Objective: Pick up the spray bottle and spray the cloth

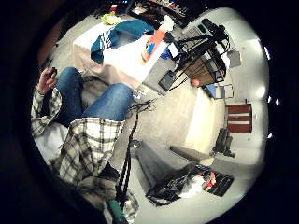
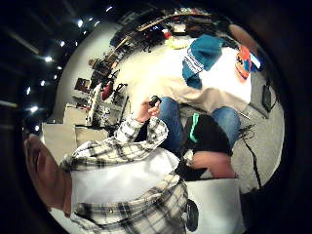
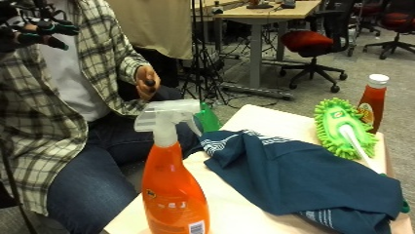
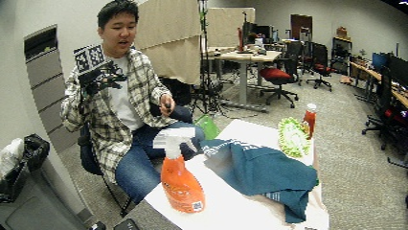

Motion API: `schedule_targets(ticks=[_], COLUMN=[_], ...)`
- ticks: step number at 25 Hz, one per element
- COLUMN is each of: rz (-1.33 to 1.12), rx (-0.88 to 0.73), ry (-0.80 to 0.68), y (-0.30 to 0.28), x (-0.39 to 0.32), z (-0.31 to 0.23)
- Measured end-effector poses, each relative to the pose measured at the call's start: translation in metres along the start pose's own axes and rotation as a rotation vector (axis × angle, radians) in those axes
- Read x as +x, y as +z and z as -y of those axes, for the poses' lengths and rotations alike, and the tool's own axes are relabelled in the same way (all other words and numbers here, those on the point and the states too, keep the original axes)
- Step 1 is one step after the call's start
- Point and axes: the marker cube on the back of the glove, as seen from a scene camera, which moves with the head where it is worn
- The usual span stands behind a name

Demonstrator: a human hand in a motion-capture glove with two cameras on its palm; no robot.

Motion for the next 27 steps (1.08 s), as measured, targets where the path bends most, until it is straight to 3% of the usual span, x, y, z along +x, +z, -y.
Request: schedule_targets(ticks=[12, 27], rz=[0.028, 0.169], rx=[0.006, 0.030], ry=[0.115, 0.303], y=[0.019, 0.054], x=[0.033, 0.124], z=[0.019, 0.119])
